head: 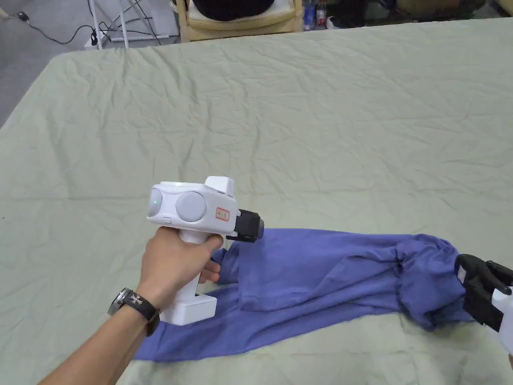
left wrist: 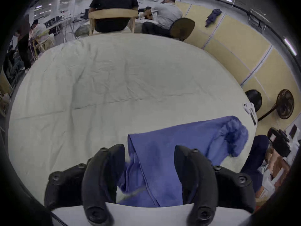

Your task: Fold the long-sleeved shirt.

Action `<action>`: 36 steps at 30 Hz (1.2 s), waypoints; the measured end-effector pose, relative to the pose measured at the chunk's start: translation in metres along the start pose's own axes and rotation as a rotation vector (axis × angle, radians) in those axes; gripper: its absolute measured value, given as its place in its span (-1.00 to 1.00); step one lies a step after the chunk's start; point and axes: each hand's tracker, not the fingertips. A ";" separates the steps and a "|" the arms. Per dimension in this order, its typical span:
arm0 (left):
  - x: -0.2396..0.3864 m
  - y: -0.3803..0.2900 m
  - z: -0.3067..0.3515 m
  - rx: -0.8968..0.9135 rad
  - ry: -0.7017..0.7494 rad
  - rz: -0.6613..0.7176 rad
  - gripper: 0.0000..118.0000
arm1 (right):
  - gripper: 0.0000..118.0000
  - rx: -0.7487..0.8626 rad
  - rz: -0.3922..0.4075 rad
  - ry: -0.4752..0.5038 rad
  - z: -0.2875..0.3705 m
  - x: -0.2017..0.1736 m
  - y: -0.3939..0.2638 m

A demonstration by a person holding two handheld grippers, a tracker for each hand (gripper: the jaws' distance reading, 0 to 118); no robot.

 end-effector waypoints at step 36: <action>-0.005 -0.023 -0.056 -0.011 0.054 -0.016 -0.82 | -0.32 -0.595 0.235 0.232 -0.125 0.090 0.014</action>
